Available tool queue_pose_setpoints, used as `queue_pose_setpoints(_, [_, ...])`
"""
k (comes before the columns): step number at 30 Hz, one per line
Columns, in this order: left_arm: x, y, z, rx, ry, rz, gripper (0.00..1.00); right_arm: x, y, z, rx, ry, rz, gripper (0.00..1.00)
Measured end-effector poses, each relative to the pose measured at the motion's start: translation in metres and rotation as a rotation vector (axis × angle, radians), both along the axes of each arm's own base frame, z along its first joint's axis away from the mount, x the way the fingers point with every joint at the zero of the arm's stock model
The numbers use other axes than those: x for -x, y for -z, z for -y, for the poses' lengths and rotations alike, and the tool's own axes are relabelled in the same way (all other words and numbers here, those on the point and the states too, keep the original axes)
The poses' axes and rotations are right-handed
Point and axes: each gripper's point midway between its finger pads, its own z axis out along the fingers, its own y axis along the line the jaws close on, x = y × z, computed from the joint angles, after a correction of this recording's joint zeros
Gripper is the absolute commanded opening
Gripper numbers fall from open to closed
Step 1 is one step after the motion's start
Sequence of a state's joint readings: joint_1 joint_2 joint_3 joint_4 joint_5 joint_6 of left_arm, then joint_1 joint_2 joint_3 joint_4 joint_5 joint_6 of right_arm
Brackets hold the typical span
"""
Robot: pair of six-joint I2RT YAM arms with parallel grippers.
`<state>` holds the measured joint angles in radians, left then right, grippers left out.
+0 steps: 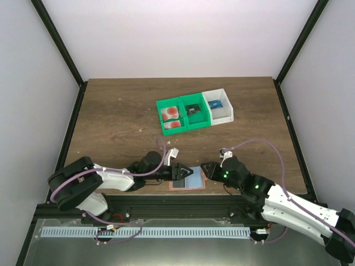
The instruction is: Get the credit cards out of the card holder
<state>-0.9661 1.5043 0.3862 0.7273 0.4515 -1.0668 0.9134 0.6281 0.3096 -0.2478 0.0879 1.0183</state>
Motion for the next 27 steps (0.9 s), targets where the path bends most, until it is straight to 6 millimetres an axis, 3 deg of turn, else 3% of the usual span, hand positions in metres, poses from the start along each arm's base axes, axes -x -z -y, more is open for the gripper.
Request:
queue_pose_setpoints(4, [-0.013,0.002,-0.02,-0.022,-0.078,0.012,0.41,0.001,0.006,-0.006,0.01,-0.024,-0.026,0.33])
queue_pose_setpoints(11, [-0.019,0.012,-0.056,-0.086,-0.158,0.039,0.0,0.004,0.018,-0.025,0.036,-0.095,-0.096,0.33])
queue_pose_setpoints(19, [-0.014,0.029,-0.075,-0.154,-0.177,0.047,0.0,0.007,0.022,-0.051,0.013,-0.175,-0.131,0.3])
queue_pose_setpoints(27, [-0.002,0.063,-0.082,-0.232,-0.136,-0.014,0.0,0.016,0.03,-0.081,0.026,-0.263,-0.168,0.29])
